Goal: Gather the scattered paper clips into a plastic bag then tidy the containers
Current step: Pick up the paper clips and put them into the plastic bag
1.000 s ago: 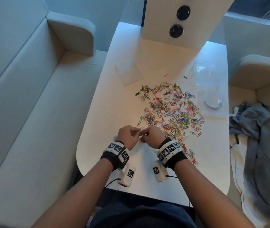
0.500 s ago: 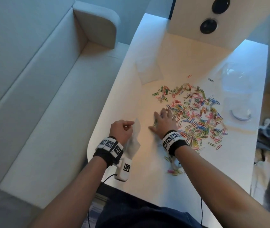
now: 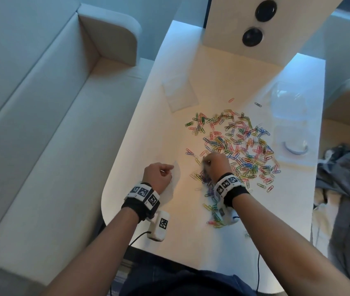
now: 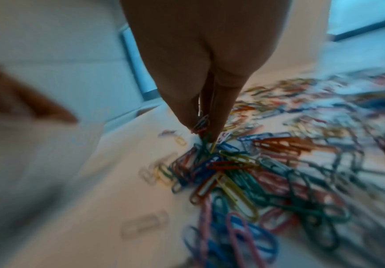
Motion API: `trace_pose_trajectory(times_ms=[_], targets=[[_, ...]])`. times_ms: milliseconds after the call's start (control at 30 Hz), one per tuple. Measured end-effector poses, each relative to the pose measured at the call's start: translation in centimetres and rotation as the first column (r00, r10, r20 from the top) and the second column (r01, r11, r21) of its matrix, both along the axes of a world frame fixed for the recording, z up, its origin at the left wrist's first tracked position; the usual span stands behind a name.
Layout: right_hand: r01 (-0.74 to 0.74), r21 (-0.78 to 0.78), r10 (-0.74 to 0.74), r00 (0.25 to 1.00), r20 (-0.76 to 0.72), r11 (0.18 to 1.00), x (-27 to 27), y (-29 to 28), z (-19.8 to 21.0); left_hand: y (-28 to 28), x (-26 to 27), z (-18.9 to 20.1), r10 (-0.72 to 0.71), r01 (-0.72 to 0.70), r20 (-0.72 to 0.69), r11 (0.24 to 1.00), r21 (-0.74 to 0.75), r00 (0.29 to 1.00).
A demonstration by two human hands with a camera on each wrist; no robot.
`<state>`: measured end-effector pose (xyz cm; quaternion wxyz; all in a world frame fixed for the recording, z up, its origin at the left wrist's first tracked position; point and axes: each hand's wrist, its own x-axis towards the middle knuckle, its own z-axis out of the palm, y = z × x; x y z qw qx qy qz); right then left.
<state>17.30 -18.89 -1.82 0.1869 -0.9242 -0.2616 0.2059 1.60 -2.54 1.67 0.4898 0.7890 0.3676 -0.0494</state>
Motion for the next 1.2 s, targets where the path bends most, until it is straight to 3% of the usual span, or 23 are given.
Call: trace_pose_trajectory(times_ms=[67,133,200,267,333,400,467,533,633,800,900,1000,1067,1133,1200], targets=[[0.344,0.124,-0.32,0.93,-0.179,0.931,0.4,-1.5,0.8,-0.4,0.1,0.0,-0.009,0.009,0.001,1.0,-0.005,1.0],[0.614,0.205,-0.499,0.759,-0.419,0.762,0.0,-3.0,1.6,-0.9,0.3,-0.1,-0.02,0.02,0.004,1.0,-0.008,1.0],[0.818,0.239,-0.45,0.503,-0.738,0.523,-0.8,-4.0,2.7,-1.5,0.5,0.0,-0.024,0.024,0.011,1.0,-0.014,1.0],[0.929,0.18,-0.264,0.271,-0.926,0.323,-2.0,-4.3,3.7,-2.3,0.8,-0.1,-0.032,0.032,0.027,0.999,-0.02,0.999],[0.95,0.15,-0.131,0.191,-0.973,0.273,-3.2,-3.9,4.4,-3.1,1.0,-0.2,-0.046,0.047,0.043,0.999,-0.013,0.998],[0.938,0.172,-0.066,0.201,-0.977,0.301,-4.7,-3.2,4.8,-4.0,1.0,-0.2,-0.072,0.072,0.064,0.997,0.0,0.995],[0.904,0.193,-0.054,0.23,-0.972,0.381,-6.5,-2.6,4.9,-4.7,0.9,-0.2,-0.101,0.1,0.088,0.995,0.012,0.991],[0.841,0.232,-0.131,0.334,-0.933,0.489,-7.8,-2.3,4.8,-5.1,0.7,-0.3,-0.114,0.114,0.116,0.993,0.008,0.987],[0.728,0.251,-0.358,0.57,-0.74,0.638,-8.8,-2.2,4.1,-5.5,0.3,-0.3,-0.134,0.135,0.124,0.991,-0.003,0.983],[0.723,0.157,-0.45,0.569,-0.688,0.673,-9.7,-1.9,3.6,-6.3,-0.2,-0.3,-0.17,0.167,0.122,0.985,0.032,0.978],[0.601,0.153,-0.474,0.741,-0.476,0.785,-10.1,-2.3,3.6,-6.8,-0.2,0.0,-0.187,0.185,0.141,0.982,0.025,0.972],[0.497,0.163,-0.425,0.84,-0.337,0.852,-10.2,-2.5,4.1,-7.0,-0.7,-0.1,-0.192,0.196,0.16,0.981,-0.006,0.968],[0.285,0.101,-0.244,0.922,-0.302,0.953,-10.5,-2.4,4.8,-7.0,-1.0,-0.1,-0.197,0.201,0.166,0.98,-0.003,0.966],[0.188,0.128,-0.144,0.945,-0.294,0.974,-10.8,-2.6,5.1,-6.7,-1.2,-0.2,-0.204,0.205,0.164,0.979,0.014,0.965],[0.362,0.246,-0.269,0.901,-0.341,0.899,-10.6,-3.7,5.4,-6.4,-1.4,-0.3,-0.189,0.191,0.161,0.982,0.002,0.969]])
